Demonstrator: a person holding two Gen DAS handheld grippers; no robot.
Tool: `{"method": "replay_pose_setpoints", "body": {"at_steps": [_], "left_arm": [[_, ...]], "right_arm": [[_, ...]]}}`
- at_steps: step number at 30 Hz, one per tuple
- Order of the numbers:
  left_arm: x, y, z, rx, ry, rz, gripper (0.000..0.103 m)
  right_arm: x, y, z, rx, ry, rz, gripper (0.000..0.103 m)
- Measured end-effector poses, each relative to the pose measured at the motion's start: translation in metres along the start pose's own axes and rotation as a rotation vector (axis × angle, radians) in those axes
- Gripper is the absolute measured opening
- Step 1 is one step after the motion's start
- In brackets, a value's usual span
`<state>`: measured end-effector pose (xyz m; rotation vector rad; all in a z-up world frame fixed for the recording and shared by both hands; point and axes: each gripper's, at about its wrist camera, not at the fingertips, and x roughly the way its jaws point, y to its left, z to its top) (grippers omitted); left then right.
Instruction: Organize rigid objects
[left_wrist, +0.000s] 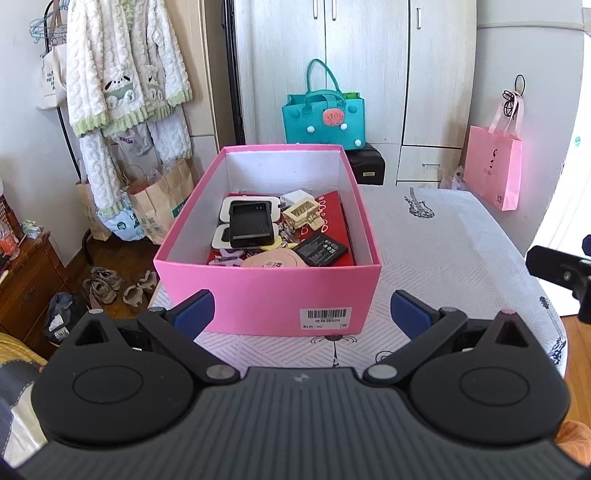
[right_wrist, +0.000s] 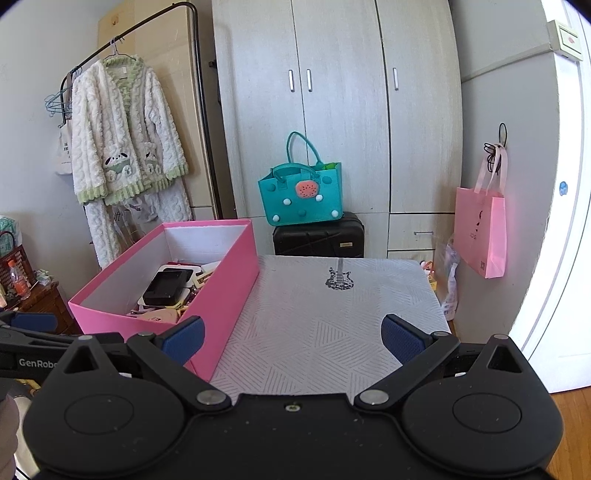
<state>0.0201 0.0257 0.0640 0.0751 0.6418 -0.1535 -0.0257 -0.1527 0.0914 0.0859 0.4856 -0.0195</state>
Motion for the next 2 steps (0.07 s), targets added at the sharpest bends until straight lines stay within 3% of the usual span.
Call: {"method": "replay_pose_setpoints", "body": {"at_steps": [2], "left_arm": [[-0.0017, -0.0007, 0.0001, 0.006, -0.002, 0.003, 0.103]], "right_arm": [[-0.0001, 0.0009, 0.0003, -0.006, 0.000, 0.002, 0.103]]}}
